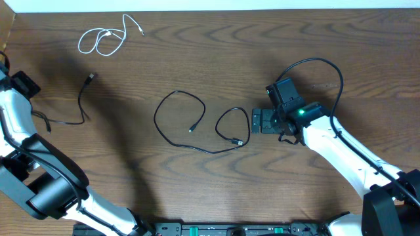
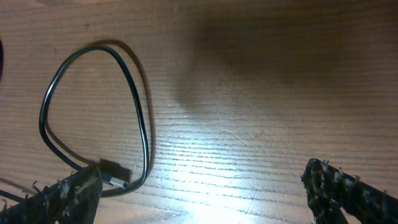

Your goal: Untangle cables

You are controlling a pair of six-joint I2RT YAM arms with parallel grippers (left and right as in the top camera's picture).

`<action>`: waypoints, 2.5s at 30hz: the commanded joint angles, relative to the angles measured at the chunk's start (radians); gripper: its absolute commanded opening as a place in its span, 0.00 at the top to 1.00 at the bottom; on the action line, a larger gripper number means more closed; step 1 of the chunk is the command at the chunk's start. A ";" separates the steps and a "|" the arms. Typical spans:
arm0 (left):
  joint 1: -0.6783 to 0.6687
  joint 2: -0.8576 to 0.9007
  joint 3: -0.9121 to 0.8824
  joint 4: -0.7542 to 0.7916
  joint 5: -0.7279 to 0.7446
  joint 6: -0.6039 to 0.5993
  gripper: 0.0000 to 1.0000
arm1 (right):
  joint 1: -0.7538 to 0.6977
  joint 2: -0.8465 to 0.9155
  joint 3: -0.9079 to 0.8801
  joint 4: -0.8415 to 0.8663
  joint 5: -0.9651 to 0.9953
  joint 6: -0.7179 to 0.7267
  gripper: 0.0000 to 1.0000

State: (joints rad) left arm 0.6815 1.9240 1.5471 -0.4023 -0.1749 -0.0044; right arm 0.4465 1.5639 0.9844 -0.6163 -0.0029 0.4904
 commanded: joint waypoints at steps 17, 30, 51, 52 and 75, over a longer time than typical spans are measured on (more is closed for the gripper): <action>-0.015 0.006 0.012 -0.016 0.293 0.019 0.29 | 0.000 0.007 0.000 -0.005 -0.027 0.010 0.01; -0.037 0.179 0.019 0.018 0.479 0.132 0.29 | 0.000 0.007 0.000 -0.004 -0.034 0.011 0.01; -0.259 -0.050 0.035 -0.031 0.421 0.135 0.14 | 0.000 0.007 0.000 -0.013 -0.113 0.047 0.01; -0.257 -0.050 0.035 -0.040 0.384 0.135 0.14 | 0.000 0.007 0.000 -0.013 -0.113 0.047 0.01; -0.451 0.075 0.013 -0.062 0.650 0.133 0.20 | 0.000 0.007 0.000 0.015 -0.112 0.048 0.01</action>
State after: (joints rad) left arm 0.2901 1.9457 1.5753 -0.4931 0.4477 0.1284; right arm 0.4465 1.5642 0.9844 -0.6041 -0.1127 0.5236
